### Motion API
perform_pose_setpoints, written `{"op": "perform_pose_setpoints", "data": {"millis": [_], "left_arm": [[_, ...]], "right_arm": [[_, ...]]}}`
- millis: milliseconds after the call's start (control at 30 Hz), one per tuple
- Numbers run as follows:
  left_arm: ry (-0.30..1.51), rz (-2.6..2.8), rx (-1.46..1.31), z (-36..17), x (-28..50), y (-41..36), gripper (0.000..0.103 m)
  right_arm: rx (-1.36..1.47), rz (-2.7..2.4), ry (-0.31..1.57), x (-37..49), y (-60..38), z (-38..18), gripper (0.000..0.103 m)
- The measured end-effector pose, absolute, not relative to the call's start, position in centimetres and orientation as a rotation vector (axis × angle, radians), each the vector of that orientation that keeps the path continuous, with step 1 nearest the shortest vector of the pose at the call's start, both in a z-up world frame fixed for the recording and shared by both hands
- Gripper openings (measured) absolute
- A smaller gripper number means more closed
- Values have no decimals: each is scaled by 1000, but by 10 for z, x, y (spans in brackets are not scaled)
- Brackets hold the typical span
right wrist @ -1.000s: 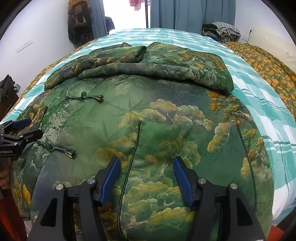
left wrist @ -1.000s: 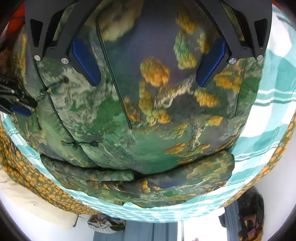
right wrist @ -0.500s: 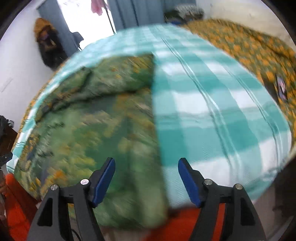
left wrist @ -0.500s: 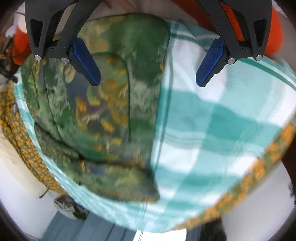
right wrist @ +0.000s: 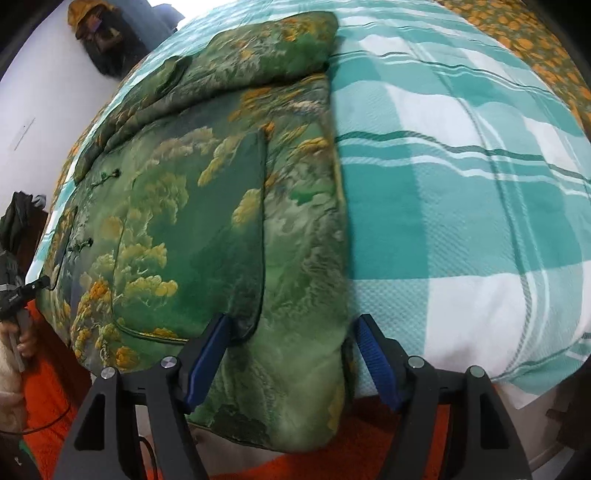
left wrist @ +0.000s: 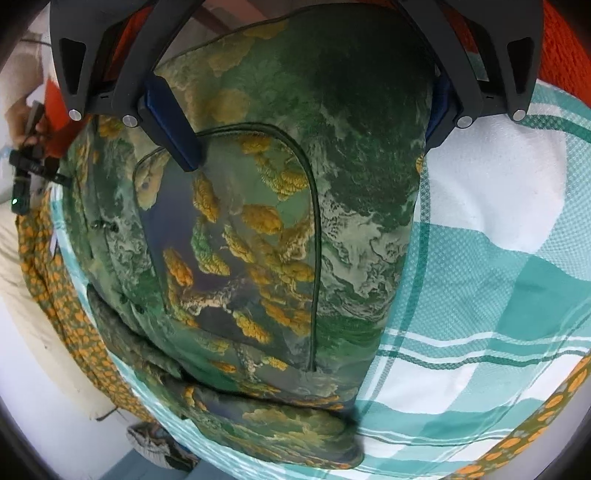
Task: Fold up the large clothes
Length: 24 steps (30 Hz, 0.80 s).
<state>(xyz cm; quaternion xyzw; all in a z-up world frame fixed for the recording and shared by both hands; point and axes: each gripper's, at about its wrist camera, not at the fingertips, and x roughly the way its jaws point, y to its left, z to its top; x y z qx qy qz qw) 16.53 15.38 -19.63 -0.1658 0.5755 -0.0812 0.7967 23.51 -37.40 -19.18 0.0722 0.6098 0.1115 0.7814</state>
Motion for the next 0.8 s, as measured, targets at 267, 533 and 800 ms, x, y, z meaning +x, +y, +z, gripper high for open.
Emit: {"op": "perform_pose_setpoints", "data": {"millis": [267,533,800], "left_arm": [[1290,-154,-249,-184,163,144,51],[1248,-183,-291,-147,161,143,11],[1245,-250,-310,-115,132,157,11]], "right_arm": [[70,267,1298,229,-351,-178,30],[28,296,1203,230,-328,-124,14],[134,386,1201,204,-333,-89,14]]}}
